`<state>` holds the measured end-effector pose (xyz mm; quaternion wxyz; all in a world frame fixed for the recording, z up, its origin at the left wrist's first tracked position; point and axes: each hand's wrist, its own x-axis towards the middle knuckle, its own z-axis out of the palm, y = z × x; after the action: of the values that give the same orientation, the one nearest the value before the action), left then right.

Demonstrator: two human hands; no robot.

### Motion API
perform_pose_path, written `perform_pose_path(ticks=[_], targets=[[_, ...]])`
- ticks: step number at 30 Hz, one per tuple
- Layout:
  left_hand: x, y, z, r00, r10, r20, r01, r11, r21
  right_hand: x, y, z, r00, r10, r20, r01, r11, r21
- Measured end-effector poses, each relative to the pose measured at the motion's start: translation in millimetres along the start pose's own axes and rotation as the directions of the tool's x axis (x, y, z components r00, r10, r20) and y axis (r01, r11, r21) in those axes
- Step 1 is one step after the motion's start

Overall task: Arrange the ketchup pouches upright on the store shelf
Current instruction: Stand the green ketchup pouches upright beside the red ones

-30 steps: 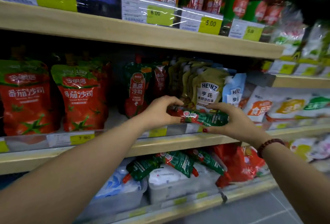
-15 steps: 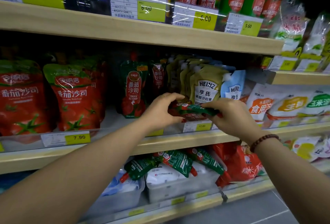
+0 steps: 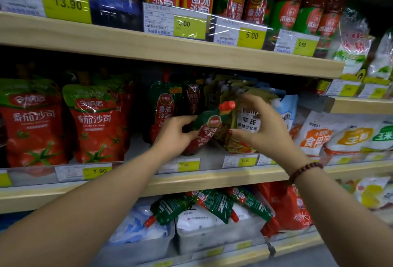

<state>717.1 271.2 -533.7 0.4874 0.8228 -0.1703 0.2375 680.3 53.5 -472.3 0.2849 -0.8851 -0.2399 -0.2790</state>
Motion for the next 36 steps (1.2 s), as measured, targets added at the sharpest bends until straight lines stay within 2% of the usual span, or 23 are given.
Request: perform_pose_path(ticks=[2,4,7,11,15,18,20,23,25,28,33,36], targets=[[-2,-2,-14,1.0,-0.005,-0.003,0.005,0.998,-0.07,-5,2,18,0.986,0.159,0.06,-0.169,0.955,0.242],[-2,-1,-26,0.999,-0.043,0.011,0.044,0.991,-0.13,-4,-1,37,0.963,0.217,0.162,-0.265,0.879,0.397],[0,3,-40,0.989,-0.124,0.078,0.138,0.965,-0.224,5,-11,64,0.943,0.188,0.275,-0.305,0.819,0.487],[-3,1,-52,0.977,-0.134,0.164,0.173,0.952,-0.252,13,-25,87,0.944,0.099,0.314,-0.276,0.757,0.592],[-12,-9,-62,0.968,-0.16,0.194,0.192,0.968,-0.159,15,-27,105,0.945,0.076,0.319,-0.266,0.748,0.608],[-21,-13,-68,0.973,-0.225,0.052,0.23,0.965,-0.129,17,-28,118,0.945,0.101,0.311,-0.284,0.725,0.628],[-27,-16,-74,0.969,-0.247,-0.026,0.247,0.969,0.001,22,-31,124,0.95,0.103,0.294,-0.273,0.728,0.628],[-39,-19,-81,0.968,-0.25,0.0,0.242,0.938,0.249,31,-35,132,0.946,0.11,0.306,-0.29,0.71,0.641],[-47,-18,-80,0.968,-0.246,0.036,0.211,0.889,0.407,34,-38,136,0.943,0.089,0.321,-0.287,0.707,0.646],[-55,-16,-82,0.973,-0.229,-0.04,0.211,0.793,0.571,34,-38,139,0.935,0.079,0.345,-0.301,0.692,0.657],[-63,-20,-84,0.969,-0.227,-0.098,0.242,0.793,0.559,33,-38,143,0.931,0.044,0.362,-0.278,0.728,0.627],[-66,-23,-87,0.967,-0.25,-0.043,0.236,0.821,0.52,33,-39,145,0.923,0.03,0.383,-0.279,0.737,0.615]])
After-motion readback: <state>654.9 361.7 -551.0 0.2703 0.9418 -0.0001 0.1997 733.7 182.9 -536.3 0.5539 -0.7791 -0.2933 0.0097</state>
